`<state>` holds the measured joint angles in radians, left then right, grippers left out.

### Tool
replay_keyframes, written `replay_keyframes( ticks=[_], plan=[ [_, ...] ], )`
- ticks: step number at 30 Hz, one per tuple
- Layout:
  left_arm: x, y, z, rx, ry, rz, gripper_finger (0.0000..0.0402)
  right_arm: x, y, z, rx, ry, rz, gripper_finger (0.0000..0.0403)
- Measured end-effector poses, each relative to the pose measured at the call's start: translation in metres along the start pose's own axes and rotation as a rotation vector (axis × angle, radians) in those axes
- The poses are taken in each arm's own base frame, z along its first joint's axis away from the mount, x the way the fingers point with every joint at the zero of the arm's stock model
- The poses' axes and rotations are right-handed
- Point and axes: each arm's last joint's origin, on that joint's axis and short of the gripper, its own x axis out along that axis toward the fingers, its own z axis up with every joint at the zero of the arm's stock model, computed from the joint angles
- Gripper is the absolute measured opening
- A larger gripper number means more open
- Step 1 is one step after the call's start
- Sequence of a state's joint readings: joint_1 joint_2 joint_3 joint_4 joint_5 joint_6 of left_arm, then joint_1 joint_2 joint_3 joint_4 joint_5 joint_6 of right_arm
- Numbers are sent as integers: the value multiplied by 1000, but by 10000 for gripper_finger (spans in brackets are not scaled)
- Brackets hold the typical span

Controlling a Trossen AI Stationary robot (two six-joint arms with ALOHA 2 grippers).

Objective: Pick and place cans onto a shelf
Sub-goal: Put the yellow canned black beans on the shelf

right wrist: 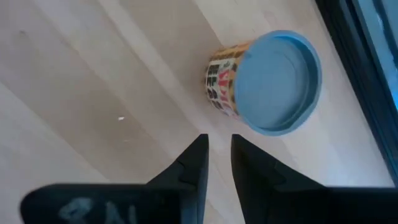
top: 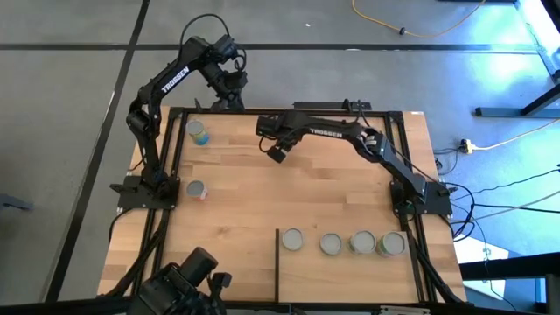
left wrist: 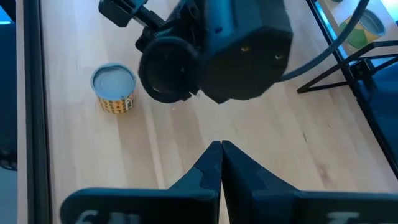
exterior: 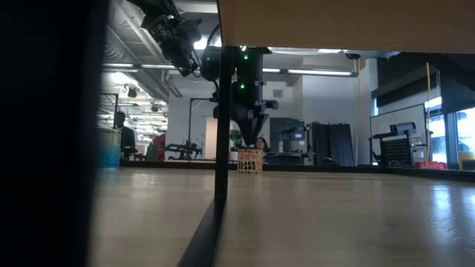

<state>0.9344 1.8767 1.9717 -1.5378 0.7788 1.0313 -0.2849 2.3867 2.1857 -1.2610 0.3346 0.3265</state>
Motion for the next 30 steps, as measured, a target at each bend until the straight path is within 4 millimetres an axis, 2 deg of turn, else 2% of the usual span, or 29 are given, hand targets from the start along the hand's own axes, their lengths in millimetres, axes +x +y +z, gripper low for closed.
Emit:
replay_keyframes(
  ticks=[6, 30],
  plan=[
    [0, 0, 0, 4, -3, 4, 0, 0, 1, 4, -36, -44, 7, 71],
    [5, -3, 5, 11, 3, -11, 0, 9, -24, 13, -55, -39, 25, 71]
  ],
)
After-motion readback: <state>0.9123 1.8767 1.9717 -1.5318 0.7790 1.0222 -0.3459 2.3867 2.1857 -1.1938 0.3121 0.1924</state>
